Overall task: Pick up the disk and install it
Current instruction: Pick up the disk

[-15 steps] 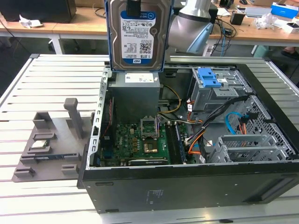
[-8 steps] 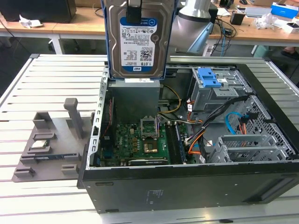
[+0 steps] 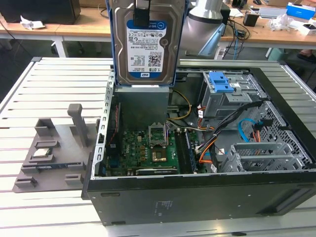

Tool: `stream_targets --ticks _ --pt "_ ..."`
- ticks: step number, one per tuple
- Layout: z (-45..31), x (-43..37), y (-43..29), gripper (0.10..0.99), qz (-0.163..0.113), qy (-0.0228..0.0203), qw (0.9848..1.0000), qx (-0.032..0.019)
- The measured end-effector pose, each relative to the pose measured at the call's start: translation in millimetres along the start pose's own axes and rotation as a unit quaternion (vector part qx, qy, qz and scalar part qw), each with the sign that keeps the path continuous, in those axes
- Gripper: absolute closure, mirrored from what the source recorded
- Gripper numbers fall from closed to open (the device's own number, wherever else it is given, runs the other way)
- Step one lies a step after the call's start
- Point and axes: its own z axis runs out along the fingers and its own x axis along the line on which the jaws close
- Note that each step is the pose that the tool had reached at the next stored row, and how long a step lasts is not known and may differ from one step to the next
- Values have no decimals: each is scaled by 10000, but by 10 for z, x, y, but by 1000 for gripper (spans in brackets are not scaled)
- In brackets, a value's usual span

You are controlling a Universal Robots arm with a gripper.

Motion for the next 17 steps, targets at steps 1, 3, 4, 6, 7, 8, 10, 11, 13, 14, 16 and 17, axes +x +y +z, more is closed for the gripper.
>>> stream_targets --ticks 1,3,4,6,7,8,10,11,13,14,16,17 --pt "1 8 0 725 0 0 10000 0" --pt "2 23 0 725 0 0 10000 0" --pt "2 30 0 725 0 0 10000 0" --pt "4 52 0 725 0 0 10000 0" --pt "4 61 0 725 0 0 10000 0" --pt "5 71 -1 725 0 0 10000 0" --pt "6 94 -1 725 0 0 10000 0" --pt "7 103 -1 725 0 0 10000 0" --pt "8 125 -1 725 0 0 10000 0" --pt "9 143 -1 725 0 0 10000 0" --pt "14 211 -2 725 0 0 10000 0" --pt "17 246 -2 725 0 0 10000 0"
